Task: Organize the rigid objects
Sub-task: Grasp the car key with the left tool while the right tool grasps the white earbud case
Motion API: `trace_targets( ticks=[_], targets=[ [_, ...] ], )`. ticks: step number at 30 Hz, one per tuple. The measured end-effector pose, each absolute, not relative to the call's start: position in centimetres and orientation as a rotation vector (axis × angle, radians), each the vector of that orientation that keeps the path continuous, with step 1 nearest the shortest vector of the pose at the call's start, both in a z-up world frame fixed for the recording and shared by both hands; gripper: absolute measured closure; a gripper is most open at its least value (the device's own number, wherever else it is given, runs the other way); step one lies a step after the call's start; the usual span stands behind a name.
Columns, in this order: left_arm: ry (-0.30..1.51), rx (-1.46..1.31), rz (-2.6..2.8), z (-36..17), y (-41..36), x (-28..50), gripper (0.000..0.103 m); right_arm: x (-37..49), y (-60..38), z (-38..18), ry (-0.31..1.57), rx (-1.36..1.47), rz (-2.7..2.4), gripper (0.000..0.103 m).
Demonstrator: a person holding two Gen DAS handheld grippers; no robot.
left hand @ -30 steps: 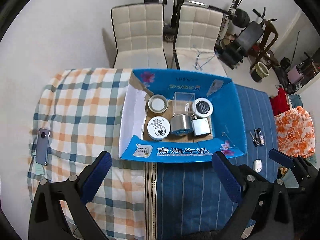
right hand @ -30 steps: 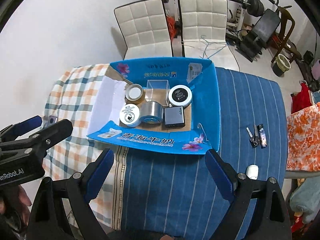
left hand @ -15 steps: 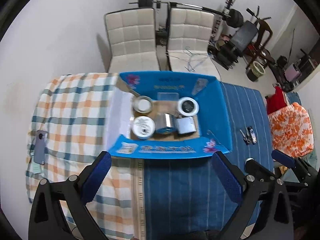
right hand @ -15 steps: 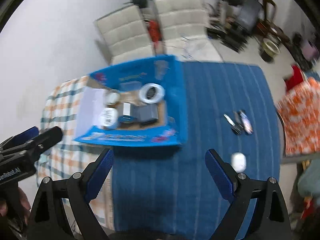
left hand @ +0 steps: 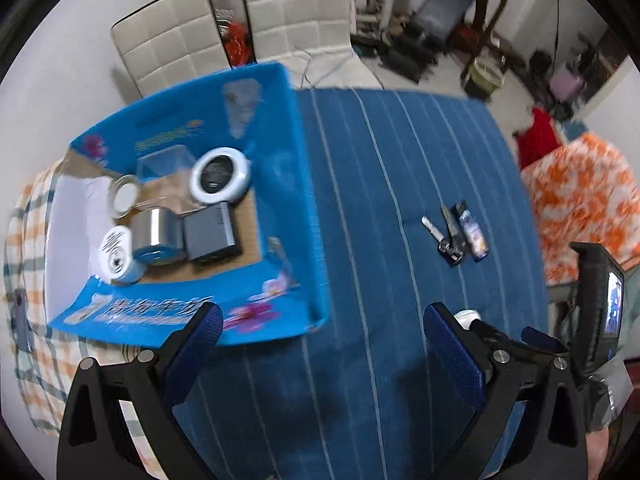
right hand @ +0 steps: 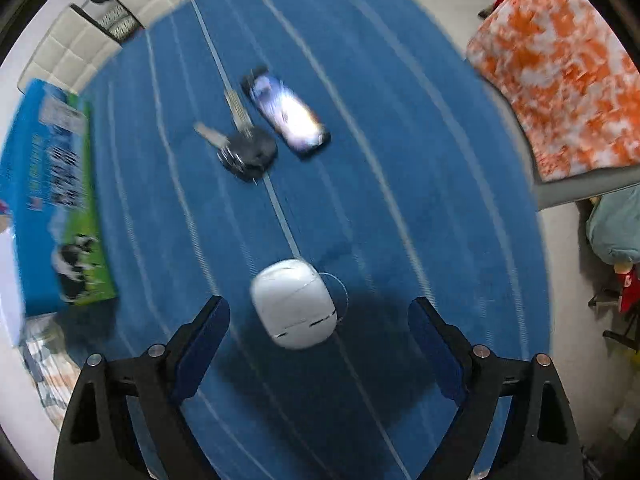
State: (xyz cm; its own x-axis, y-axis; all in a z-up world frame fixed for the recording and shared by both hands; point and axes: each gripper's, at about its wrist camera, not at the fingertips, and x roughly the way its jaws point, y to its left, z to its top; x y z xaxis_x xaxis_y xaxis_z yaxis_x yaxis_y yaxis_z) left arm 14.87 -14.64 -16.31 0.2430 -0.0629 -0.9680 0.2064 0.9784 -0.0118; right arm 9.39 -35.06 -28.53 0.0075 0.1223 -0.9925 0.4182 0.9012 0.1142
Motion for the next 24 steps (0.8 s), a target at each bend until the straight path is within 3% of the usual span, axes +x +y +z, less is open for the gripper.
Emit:
trace_targets(
  ticks=[3, 5, 6, 14, 21, 24],
  targets=[
    [1.326, 0.192, -0.181, -17.7, -17.3, 15.5, 0.0, 9.9, -34.0, -30.5, 1.584, 0.366, -0.235, 0.026],
    [1.327, 0.211, -0.178, -18.1, -18.2, 15.8, 0.0, 10.1, -33.6, -30.3, 1.552, 0.299, -0.258, 0.042],
    [1.331, 0.221, -0.176, -18.3, -18.7, 16.1, 0.0, 10.2, -33.8, -30.2, 1.547, 0.285, -0.272, 0.054],
    [1.336, 0.194, -0.209, -20.0, -22.2, 18.1, 0.0, 11.2, -41.0, -30.2, 1.541, 0.392, -0.37, 0.054],
    [1.443, 0.161, -0.303, -24.1, -27.2, 20.1, 0.0, 11.0, -45.1, -29.5, 1.526, 0.436, -0.423, 0.054],
    [1.49, 0.195, -0.319, -26.9, -28.9, 20.9, 0.005, 11.0, -45.8, -29.8, 1.529, 0.444, -0.42, 0.054]
  ],
)
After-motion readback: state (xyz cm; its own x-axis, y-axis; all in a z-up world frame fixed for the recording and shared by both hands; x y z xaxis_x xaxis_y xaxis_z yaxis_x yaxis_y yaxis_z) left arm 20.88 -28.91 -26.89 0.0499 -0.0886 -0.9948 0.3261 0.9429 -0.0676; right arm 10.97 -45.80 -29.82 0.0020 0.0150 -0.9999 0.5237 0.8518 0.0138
